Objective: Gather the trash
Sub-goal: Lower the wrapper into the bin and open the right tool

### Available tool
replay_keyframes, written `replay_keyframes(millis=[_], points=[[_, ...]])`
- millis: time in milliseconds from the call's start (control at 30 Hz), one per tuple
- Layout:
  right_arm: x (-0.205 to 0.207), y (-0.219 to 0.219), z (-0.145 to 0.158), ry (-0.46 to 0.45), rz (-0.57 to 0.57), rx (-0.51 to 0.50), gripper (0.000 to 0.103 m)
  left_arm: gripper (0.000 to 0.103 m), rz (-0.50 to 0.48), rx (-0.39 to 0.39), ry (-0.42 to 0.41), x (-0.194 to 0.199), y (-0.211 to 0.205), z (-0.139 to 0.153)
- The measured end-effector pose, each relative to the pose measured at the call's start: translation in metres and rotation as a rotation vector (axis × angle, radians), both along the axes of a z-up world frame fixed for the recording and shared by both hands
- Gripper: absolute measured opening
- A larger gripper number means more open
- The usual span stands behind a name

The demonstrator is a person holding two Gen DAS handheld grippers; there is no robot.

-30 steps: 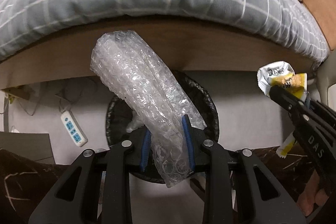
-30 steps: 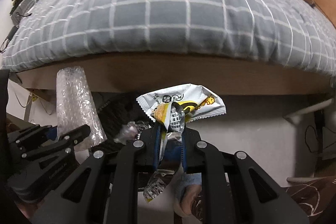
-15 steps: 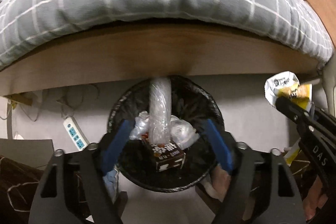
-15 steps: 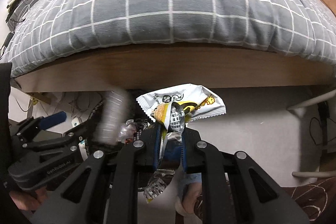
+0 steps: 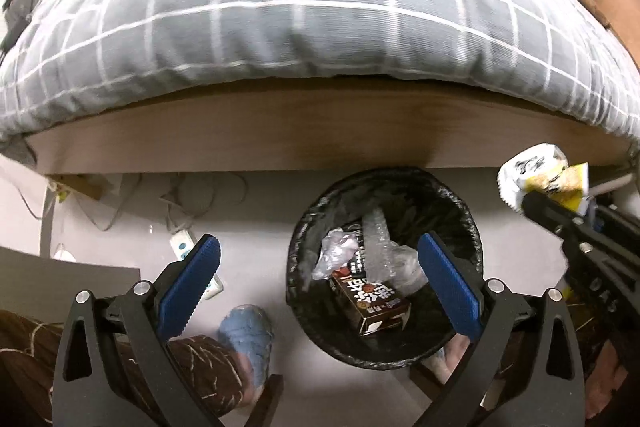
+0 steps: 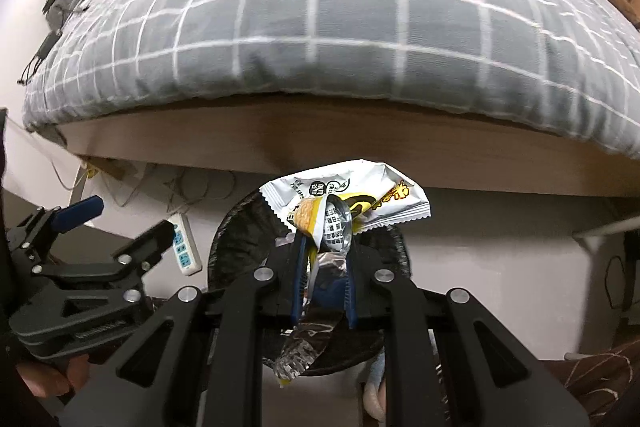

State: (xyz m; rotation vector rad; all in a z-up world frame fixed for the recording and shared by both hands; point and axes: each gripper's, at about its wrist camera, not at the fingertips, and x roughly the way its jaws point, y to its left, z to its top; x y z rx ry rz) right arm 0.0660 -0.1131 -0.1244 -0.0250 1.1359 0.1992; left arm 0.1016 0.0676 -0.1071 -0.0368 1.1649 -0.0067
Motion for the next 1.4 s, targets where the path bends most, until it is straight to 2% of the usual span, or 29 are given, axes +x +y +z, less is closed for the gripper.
replay_keyframes(millis=[133, 433, 533, 733, 967, 1133, 1400], points=[[0.002, 0.019, -0.014, 0.040, 0.022, -0.004, 0.016, 0.097, 0.029, -0.007, 0.018, -0.001, 0.018, -0.009], [0.005, 0.029, -0.034, 0.082, 0.049, -0.027, 0.032, 0.097, 0.059, -0.028, 0.044, 0.001, 0.036, -0.021], [0.002, 0.029, -0.037, 0.090, 0.056, -0.030, 0.034, 0.097, 0.063, -0.028, 0.050, 0.002, 0.035, -0.025], [0.002, 0.027, -0.037, 0.081, 0.046, -0.043, 0.056, 0.097, 0.063, -0.027, 0.041, 0.002, 0.036, -0.021], [-0.002, 0.018, -0.024, 0.025, 0.012, -0.041, 0.083, 0.097, 0.046, -0.019, 0.002, 0.001, 0.033, -0.003], [-0.007, 0.006, -0.005, -0.031, -0.023, -0.048, 0.096, 0.097, 0.036, -0.021, -0.047, -0.003, 0.030, 0.019], [-0.020, -0.007, 0.028, -0.109, -0.034, -0.031, 0.096, 0.097, 0.033, -0.021, -0.130, -0.016, 0.027, 0.058]])
